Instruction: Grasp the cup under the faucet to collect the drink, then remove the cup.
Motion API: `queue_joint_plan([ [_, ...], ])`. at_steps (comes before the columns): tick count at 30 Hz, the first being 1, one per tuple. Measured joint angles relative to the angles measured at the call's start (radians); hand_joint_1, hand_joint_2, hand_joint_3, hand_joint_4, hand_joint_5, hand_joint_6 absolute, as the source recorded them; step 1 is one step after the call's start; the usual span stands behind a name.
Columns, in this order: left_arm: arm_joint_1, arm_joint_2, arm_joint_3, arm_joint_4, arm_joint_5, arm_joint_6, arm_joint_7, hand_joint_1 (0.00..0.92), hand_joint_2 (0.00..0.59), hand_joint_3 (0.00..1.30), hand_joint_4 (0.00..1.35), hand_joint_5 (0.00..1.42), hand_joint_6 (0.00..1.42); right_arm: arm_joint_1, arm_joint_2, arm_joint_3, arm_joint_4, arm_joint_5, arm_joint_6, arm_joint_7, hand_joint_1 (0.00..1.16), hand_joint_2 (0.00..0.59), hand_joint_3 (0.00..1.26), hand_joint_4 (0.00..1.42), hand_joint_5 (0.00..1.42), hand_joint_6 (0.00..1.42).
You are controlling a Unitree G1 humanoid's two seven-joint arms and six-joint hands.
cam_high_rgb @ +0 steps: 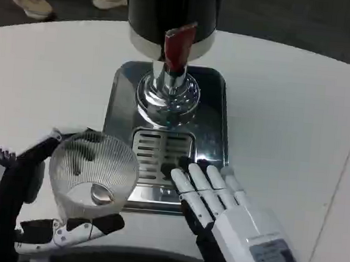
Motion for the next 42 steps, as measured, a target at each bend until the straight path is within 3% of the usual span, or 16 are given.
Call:
queue_joint_plan([
  [7, 0.0, -0.003, 0.0, 0.0, -0.002, 0.0, 0.0, 0.586, 0.195, 0.91, 1.05, 1.26, 1.39, -0.03, 0.035, 0.004, 0.011, 0.0, 0.006, 0.019, 0.45, 0.305, 0.06, 0.0, 0.0, 0.0],
  [28, -0.035, -0.009, -0.004, 0.041, 0.007, 0.003, 0.001, 0.586, 0.195, 0.91, 1.05, 1.26, 1.39, -0.03, 0.061, 0.003, 0.016, -0.01, 0.031, 0.03, 0.46, 0.317, 0.08, 0.0, 0.0, 0.0],
  [35, -0.139, -0.01, -0.026, 0.143, 0.078, 0.027, 0.055, 0.586, 0.195, 0.91, 1.05, 1.26, 1.39, -0.008, 0.064, -0.009, 0.008, -0.014, 0.041, 0.033, 0.46, 0.318, 0.08, 0.01, 0.0, 0.0],
  [42, -0.307, 0.013, -0.088, 0.33, 0.152, 0.048, 0.159, 0.586, 0.195, 0.91, 1.05, 1.26, 1.39, 0.015, 0.064, -0.02, -0.018, -0.012, 0.043, 0.042, 0.47, 0.318, 0.09, 0.02, 0.0, 0.01],
])
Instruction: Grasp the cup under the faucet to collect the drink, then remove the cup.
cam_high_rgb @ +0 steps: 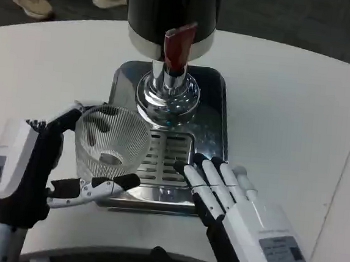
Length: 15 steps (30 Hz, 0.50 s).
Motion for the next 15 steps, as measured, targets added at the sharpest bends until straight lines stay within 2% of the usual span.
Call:
queue_joint_plan([
  [5, -0.091, 0.015, -0.056, 0.125, 0.057, 0.007, 0.092, 0.586, 0.195, 0.91, 1.05, 1.26, 1.39, 0.009, 0.002, -0.003, -0.006, 0.0, 0.0, 0.0, 0.47, 0.318, 0.09, 0.02, 0.0, 0.01],
  [15, -0.271, 0.017, -0.231, 0.405, 0.137, 0.037, 0.276, 0.582, 0.193, 0.91, 1.05, 1.27, 1.39, 0.027, 0.007, -0.007, -0.013, 0.0, 0.0, 0.0, 0.46, 0.304, 0.1, 0.03, 0.0, 0.02],
])
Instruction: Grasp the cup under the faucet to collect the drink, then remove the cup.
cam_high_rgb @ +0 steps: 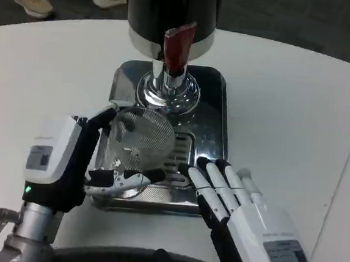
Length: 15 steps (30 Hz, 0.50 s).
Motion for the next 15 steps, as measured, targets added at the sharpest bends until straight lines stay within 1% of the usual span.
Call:
queue_joint_plan([
  [4, -0.054, -0.002, -0.052, 0.075, 0.016, 0.01, 0.075, 0.58, 0.192, 0.91, 1.05, 1.28, 1.39, 0.006, 0.001, -0.001, -0.002, 0.0, 0.0, 0.0, 0.46, 0.303, 0.1, 0.03, 0.01, 0.03],
  [7, -0.108, -0.017, -0.088, 0.134, 0.02, 0.025, 0.113, 0.579, 0.192, 0.91, 1.05, 1.28, 1.39, 0.016, 0.004, -0.003, -0.008, 0.0, 0.001, 0.0, 0.45, 0.303, 0.1, 0.03, 0.02, 0.04],
  [11, -0.179, -0.032, -0.114, 0.202, 0.014, 0.039, 0.138, 0.578, 0.192, 0.91, 1.05, 1.28, 1.39, 0.021, 0.005, -0.006, -0.017, -0.001, 0.003, 0.0, 0.45, 0.303, 0.1, 0.04, 0.03, 0.04],
  [15, -0.226, -0.046, -0.139, 0.253, -0.004, 0.044, 0.151, 0.578, 0.192, 0.91, 1.05, 1.28, 1.39, 0.021, 0.011, -0.008, -0.024, -0.002, 0.01, 0.001, 0.45, 0.303, 0.11, 0.04, 0.04, 0.06],
])
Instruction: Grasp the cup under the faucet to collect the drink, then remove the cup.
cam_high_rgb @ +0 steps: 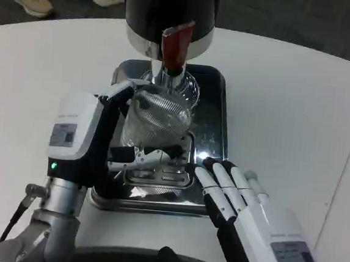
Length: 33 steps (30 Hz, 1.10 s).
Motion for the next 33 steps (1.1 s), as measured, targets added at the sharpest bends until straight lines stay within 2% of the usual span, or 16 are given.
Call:
queue_joint_plan([
  [10, -0.023, -0.012, -0.054, 0.054, -0.012, 0.005, 0.028, 0.574, 0.19, 0.93, 1.04, 1.27, 1.39, 0.002, 0.02, 0.004, -0.001, -0.005, 0.009, 0.001, 0.45, 0.303, 0.12, 0.05, 0.05, 0.06],
  [14, -0.032, -0.012, -0.066, 0.073, -0.03, 0.007, 0.034, 0.545, 0.129, 0.92, 0.95, 1.15, 1.26, -0.002, 0.022, 0.003, 0.0, -0.005, 0.01, 0.001, 0.45, 0.303, 0.12, 0.06, 0.05, 0.07],
  [17, -0.032, -0.011, -0.071, 0.076, -0.047, 0.016, 0.037, 0.472, 0.099, 0.78, 0.73, 0.96, 1.05, -0.005, 0.024, 0.003, 0.001, -0.005, 0.011, 0.001, 0.45, 0.303, 0.13, 0.06, 0.06, 0.08],
  [22, -0.032, -0.01, -0.077, 0.077, -0.049, 0.029, 0.039, 0.38, 0.092, 0.53, 0.51, 0.79, 0.84, -0.007, 0.029, 0.005, 0.005, -0.005, 0.021, 0.002, 0.45, 0.303, 0.13, 0.06, 0.07, 0.08],
  [24, -0.031, -0.01, -0.078, 0.083, -0.049, 0.034, 0.035, 0.365, 0.087, 0.43, 0.39, 0.68, 0.68, -0.012, 0.029, 0.006, 0.006, -0.005, 0.023, 0.002, 0.45, 0.303, 0.14, 0.06, 0.07, 0.08],
  [27, -0.03, -0.009, -0.08, 0.085, -0.049, 0.034, 0.033, 0.359, 0.079, 0.36, 0.33, 0.59, 0.54, -0.019, 0.029, 0.005, 0.006, -0.003, 0.028, 0.008, 0.45, 0.303, 0.14, 0.06, 0.08, 0.08],
  [33, -0.026, 0.003, -0.097, 0.087, -0.048, 0.04, 0.032, 0.352, 0.069, 0.31, 0.29, 0.56, 0.46, -0.021, 0.03, 0.003, 0.006, 0.01, 0.03, 0.012, 0.45, 0.303, 0.14, 0.07, 0.09, 0.11],
])
